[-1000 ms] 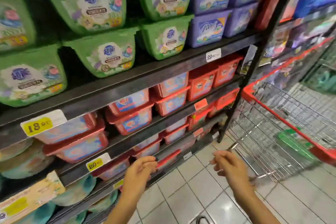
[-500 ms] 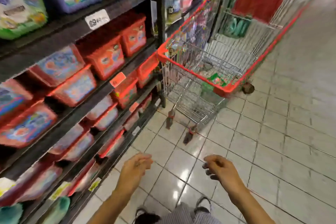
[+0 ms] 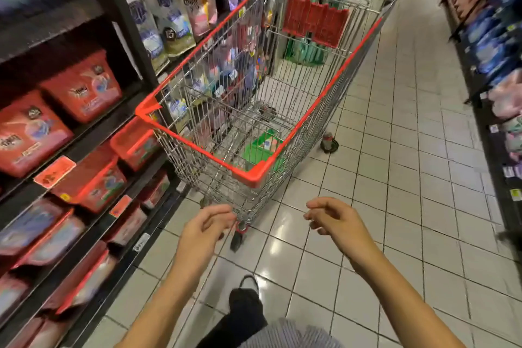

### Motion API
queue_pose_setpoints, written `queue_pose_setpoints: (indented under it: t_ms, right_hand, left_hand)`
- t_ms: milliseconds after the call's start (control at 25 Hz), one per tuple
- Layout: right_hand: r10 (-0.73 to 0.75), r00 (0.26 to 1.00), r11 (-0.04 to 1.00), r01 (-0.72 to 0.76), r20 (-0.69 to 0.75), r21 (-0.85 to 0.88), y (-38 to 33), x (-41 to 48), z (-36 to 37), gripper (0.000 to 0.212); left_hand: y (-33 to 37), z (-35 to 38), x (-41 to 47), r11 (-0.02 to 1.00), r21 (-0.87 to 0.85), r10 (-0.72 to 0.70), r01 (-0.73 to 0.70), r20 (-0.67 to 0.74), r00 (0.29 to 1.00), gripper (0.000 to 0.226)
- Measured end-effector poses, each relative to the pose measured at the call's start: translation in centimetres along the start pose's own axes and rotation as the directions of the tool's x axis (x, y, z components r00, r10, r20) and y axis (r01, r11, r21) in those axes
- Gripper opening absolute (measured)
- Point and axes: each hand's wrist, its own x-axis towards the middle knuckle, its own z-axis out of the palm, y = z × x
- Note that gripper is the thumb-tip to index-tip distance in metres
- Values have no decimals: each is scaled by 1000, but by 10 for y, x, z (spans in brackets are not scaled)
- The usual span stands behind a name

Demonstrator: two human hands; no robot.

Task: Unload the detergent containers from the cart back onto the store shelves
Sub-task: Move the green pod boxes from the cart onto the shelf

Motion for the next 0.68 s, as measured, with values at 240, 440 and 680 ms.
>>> queue_pose_setpoints:
  t_ms: [240,440,680]
  right_hand:
    - [-191,982,982,191,10,14,-75,126,-39,24]
    - [-259,965,966,259,43,-3,-134,235,-60,25]
    - [-192,975,981,194,111,-15,-177,375,-74,22]
  left_hand:
    - [78,49,115,978,-25,203,-205,-50,978,23]
    - [138,93,213,976,-93,186,-196,-106,977,22]
    - [176,153,313,986,-76,138,-149,-137,981,19]
